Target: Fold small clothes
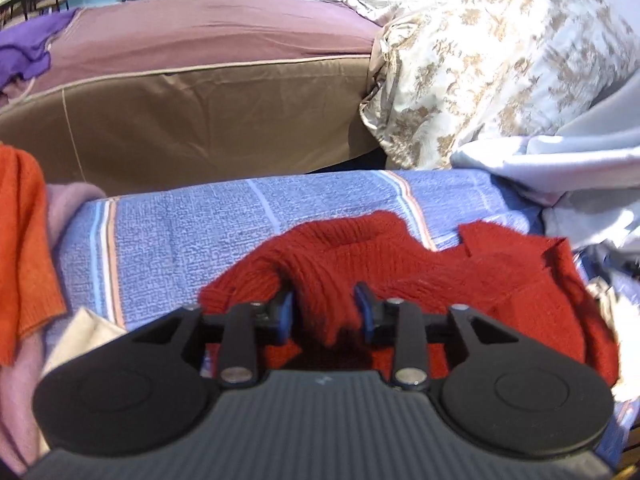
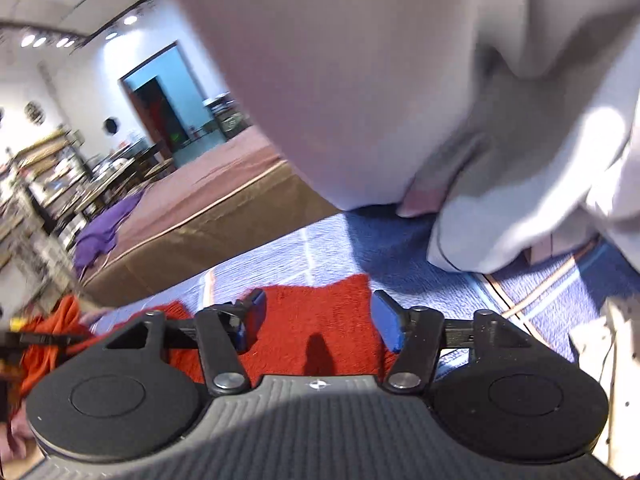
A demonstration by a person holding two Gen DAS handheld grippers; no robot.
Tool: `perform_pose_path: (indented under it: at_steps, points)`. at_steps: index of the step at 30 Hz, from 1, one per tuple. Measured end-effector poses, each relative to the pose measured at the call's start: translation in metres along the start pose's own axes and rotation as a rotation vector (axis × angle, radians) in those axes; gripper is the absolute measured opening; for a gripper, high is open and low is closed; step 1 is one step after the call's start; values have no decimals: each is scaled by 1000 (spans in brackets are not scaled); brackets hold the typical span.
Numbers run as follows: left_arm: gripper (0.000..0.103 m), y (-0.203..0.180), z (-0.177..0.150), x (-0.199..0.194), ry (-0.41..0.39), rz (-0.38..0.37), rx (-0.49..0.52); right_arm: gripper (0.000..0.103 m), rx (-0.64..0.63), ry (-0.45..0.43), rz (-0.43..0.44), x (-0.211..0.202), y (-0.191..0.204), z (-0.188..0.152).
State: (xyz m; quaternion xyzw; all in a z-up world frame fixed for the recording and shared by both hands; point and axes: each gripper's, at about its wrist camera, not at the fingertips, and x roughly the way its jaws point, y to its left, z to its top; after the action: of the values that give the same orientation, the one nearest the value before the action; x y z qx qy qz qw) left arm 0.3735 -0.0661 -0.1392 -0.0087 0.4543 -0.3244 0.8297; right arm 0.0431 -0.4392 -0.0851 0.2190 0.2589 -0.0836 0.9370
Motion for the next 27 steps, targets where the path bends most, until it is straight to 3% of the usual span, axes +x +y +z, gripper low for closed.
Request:
perform_pose_path:
  at_steps: [1,3,4,6,9,11,14,17,18,20,22,24,25,27]
  points:
    - [78,4,3,-4,-27,-2,-39,79,-54,6,14,-5,8,-2]
    - [103,10,13,-21,-128,75,-97,67,-195,34,46,-8,28,-9]
    - [103,12,18,-31,-176,95,-89,67,-270,55,68,-6,40,-15]
    - [103,10,29,-45,-196,161,-33,63,-383,107,107,0,57,-30]
    - [103,-5,27,-60,-180,243,95,63,-455,218,11,22,66,-54]
    - [103,-27,10,-66,-173,282,218,63,-506,215,-29,29,65,-65]
    - [103,-63,-31,-61,-190,281,422,63,-616,199,-76,35,63,-75]
    - [103,-89,-65,-37,-151,263,576,59,-638,164,-98,27,65,-74]
    - [103,-93,-70,-26,-115,263,589,62,-689,155,-91,23,68,-76]
    - [102,-83,-74,-8,-57,267,524,62,-803,180,-70,18,73,-84]
    - [103,-60,-74,1,-55,313,462,64,-869,200,-113,16,65,-91]
    - [103,-33,-71,7,-30,332,398,69,-824,227,-158,14,42,-89]
    - [103,-19,-70,10,-8,293,352,76,-784,246,-188,15,27,-88]
    - [103,-6,-68,12,18,243,284,77,-668,251,-174,11,2,-84]
